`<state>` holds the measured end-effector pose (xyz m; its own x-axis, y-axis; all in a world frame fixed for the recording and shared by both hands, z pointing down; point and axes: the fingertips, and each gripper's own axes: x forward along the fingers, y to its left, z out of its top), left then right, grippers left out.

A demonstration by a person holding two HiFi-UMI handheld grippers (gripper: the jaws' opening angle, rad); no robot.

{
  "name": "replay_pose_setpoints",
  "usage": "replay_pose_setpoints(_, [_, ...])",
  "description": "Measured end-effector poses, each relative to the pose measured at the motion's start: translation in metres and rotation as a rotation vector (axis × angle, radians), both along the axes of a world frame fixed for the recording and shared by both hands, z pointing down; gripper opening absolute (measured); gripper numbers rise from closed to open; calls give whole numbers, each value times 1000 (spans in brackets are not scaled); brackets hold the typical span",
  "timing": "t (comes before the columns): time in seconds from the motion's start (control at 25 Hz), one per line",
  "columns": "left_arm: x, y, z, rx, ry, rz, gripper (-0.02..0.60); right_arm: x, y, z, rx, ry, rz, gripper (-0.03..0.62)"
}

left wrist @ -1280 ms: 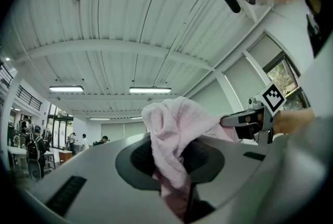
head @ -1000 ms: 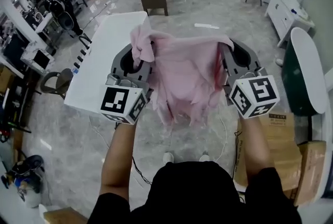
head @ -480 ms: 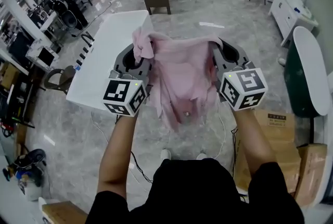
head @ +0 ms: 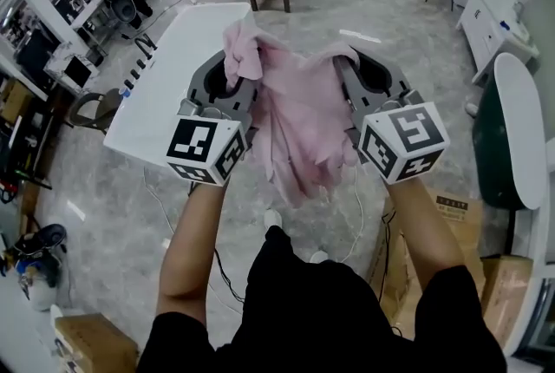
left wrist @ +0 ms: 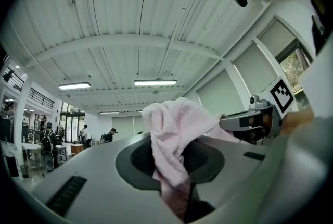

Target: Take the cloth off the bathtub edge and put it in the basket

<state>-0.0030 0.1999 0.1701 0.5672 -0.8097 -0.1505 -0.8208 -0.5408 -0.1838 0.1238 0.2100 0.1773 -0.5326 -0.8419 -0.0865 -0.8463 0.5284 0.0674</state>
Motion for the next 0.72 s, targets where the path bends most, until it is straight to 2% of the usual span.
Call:
replay_pose_setpoints(0.2, [11,-25,-3,11,28,43,98,4,-26,-11,11,-27,9,35])
replay_pose_setpoints(0.32, [23,-42,-11,-1,88,125,98,10,-45,-16,19,-38,20,35])
replay_pose_setpoints(0.44, [33,-58,-21,18,108,186,98,10,-65,-25,34,-57,7,35])
replay_pose_setpoints(0.72, [31,-114,-41,27,170,252,98,-3,-122,-41,59,-69,8,35])
